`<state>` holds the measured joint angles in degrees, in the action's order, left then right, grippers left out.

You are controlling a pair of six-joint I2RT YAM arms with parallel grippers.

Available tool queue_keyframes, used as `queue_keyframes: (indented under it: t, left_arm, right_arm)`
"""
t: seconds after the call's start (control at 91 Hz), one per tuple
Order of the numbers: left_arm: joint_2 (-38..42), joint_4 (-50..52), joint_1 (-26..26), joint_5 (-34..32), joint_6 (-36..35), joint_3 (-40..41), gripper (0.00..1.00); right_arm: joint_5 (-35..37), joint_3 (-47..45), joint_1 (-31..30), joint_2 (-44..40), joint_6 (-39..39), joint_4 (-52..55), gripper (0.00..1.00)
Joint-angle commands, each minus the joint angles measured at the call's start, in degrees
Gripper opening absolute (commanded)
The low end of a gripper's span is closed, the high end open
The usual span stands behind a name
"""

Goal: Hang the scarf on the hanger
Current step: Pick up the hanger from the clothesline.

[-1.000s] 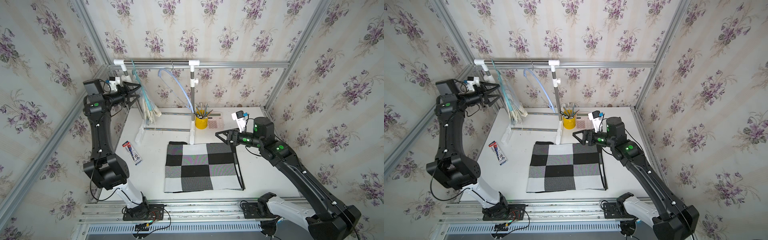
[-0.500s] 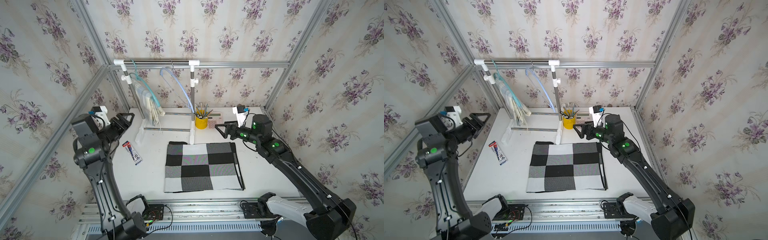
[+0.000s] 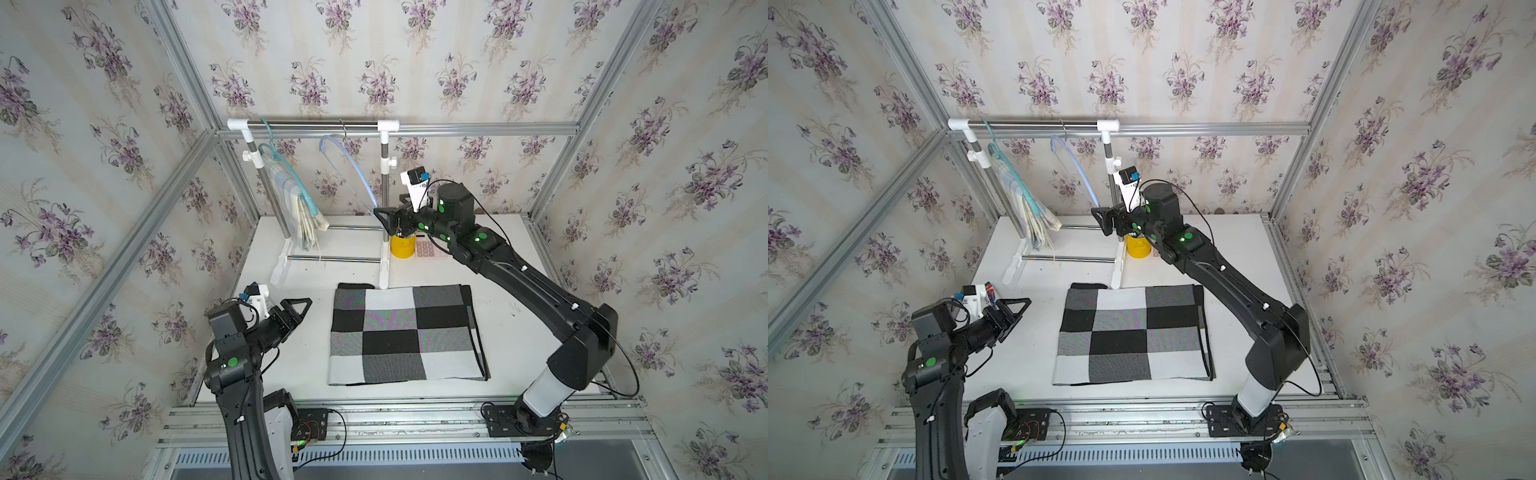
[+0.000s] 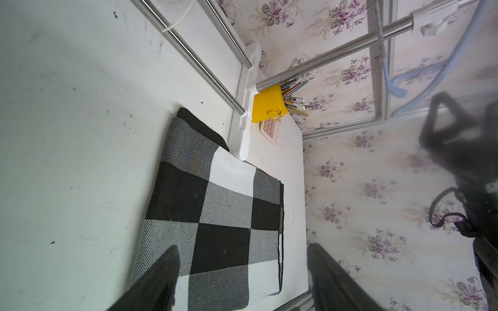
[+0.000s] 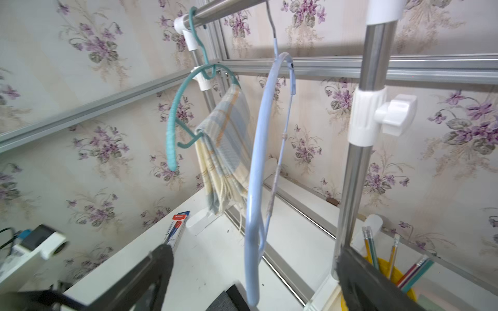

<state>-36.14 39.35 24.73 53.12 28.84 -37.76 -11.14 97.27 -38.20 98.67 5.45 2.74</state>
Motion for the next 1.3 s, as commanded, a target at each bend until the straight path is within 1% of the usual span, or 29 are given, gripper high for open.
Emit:
queue_keyframes:
  t: [0.0, 0.143, 0.209, 0.264, 0.33, 0.407, 0.505, 0.758, 0.846, 0.989, 1.088, 1.132, 1.209, 1.286]
  left_arm:
    - [-1.2, -1.9, -0.1, 1.6, -0.5, -0.1, 0.76]
    - [-1.1, -2.3, -0.1, 2.2, -0.5, 0.0, 0.76]
    - [-1.0, -3.0, -0.1, 2.5, -0.3, 0.3, 0.76]
    - [-1.2, -3.6, -0.1, 2.9, -0.3, 0.4, 0.76]
    - [-1.8, -3.9, -0.1, 3.1, -0.3, 0.3, 0.76]
    - [-2.2, -3.8, -0.1, 3.3, -0.3, 0.3, 0.76]
    - [-2.2, -3.5, -0.1, 4.0, -0.5, 0.1, 0.76]
    - [-2.3, -3.2, -0.1, 4.4, -0.8, 0.0, 0.76]
    - [-2.2, -3.4, -0.1, 4.3, -0.5, 0.1, 0.76]
    - [-2.5, -3.1, -0.1, 3.9, -0.5, 0.1, 0.75]
    - [-3.0, -3.2, -0.1, 3.7, -0.4, 0.2, 0.75]
    - [-3.3, -4.4, -0.1, 4.7, 0.2, 0.5, 0.75]
    - [-3.9, -7.8, -0.3, 6.9, 2.5, 1.5, 0.75]
    - [-4.7, -11.2, -2.3, 4.5, 3.8, 2.7, 0.75]
  right_arm:
    - [5.0, 6.4, 0.0, 5.0, -1.9, -0.4, 0.95]
    - [0.6, 15.1, -0.6, 12.3, -2.0, 1.6, 0.85]
    - [0.6, 20.1, -1.2, 15.4, -2.8, 4.0, 0.81]
    - [1.0, 22.9, -1.4, 17.1, -3.2, 5.0, 0.75]
    - [1.2, 24.8, -1.5, 18.6, -3.0, 5.2, 0.64]
    - [0.9, 26.1, -1.5, 19.9, -2.3, 5.1, 0.49]
    - [1.3, 27.4, -2.0, 21.3, -1.5, 5.4, 0.33]
    - [1.9, 27.6, -3.4, 20.5, -1.9, 4.6, 0.10]
    - [1.8, 27.0, -3.5, 19.6, -1.5, 3.4, 0.00]
    - [3.0, 24.9, -3.5, 17.3, 0.8, 0.5, 0.00]
    - [2.1, 21.5, -3.5, 14.7, 2.5, -2.0, 0.00]
    - [1.5, 19.5, -3.5, 13.0, 3.4, -2.7, 0.00]
    - [0.5, 13.5, -3.5, 8.8, 5.6, -4.8, 0.00]
    - [-0.3, 4.3, -3.4, 3.1, 8.6, -9.2, 0.00]
